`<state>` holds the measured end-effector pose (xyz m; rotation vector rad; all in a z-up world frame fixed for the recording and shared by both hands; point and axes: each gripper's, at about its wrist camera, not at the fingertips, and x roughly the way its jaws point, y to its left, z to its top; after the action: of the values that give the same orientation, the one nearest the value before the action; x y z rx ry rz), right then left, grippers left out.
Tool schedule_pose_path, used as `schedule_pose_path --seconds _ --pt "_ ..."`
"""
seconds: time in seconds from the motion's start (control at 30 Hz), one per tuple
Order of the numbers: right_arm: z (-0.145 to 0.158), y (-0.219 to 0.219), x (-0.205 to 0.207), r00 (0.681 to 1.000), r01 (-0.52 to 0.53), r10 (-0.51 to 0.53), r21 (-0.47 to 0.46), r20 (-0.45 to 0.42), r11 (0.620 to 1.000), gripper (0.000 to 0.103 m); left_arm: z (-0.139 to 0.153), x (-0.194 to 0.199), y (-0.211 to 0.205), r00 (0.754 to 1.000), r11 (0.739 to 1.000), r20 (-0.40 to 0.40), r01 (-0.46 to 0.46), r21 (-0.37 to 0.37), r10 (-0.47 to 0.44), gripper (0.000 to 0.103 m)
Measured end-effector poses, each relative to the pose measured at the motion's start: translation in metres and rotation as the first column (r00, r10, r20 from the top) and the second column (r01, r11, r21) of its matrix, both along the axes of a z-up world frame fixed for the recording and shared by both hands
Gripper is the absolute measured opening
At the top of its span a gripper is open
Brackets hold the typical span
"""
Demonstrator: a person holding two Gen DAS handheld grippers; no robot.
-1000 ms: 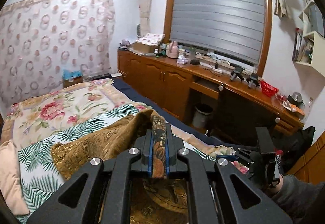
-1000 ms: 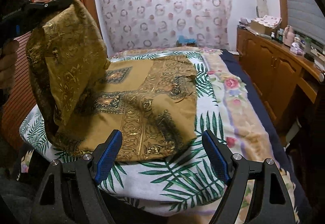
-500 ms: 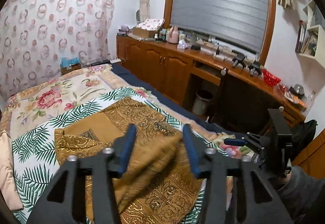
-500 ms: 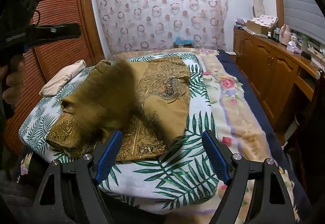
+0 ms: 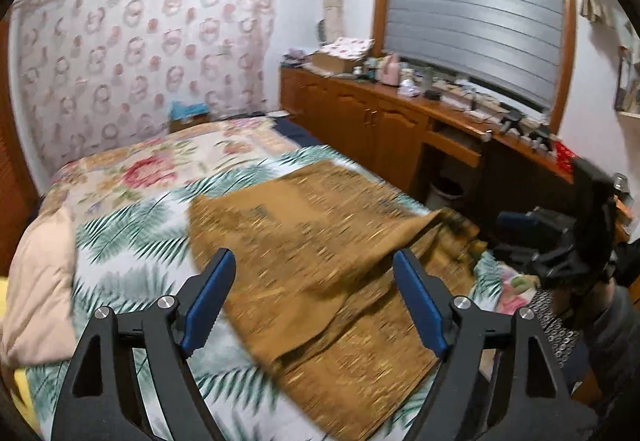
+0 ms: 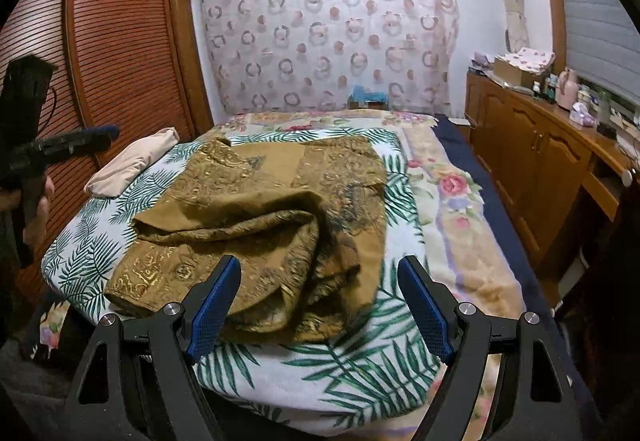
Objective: Fold small clothes
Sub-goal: 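Open the left gripper and move both grippers to the folded shirt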
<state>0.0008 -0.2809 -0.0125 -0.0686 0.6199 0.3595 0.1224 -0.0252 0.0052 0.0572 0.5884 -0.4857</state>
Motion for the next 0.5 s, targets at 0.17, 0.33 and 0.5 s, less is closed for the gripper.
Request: schedule_pose_path --seconds 0.17,0.33,0.5 --pt "0.001 0.025 0.011 0.999 -0.052 0.052 -0.015 -0.002 0.999 0.083 -0.015 -0.011 0.032 0.997 0.997 -0.014 -0.073 0.004 0.073 0.082" --pt "0.001 0.059 0.021 0.992 -0.127 0.127 -0.037 -0.002 0.991 0.083 -0.026 -0.023 0.053 0.992 0.993 -0.019 -0.121 0.002 0.122 0.082" --pt "-0.001 0.091 0.034 0.979 -0.203 0.203 -0.055 -0.012 0.978 0.083 -0.035 -0.03 0.066 0.989 0.989 -0.009 -0.148 0.014 0.148 0.082"
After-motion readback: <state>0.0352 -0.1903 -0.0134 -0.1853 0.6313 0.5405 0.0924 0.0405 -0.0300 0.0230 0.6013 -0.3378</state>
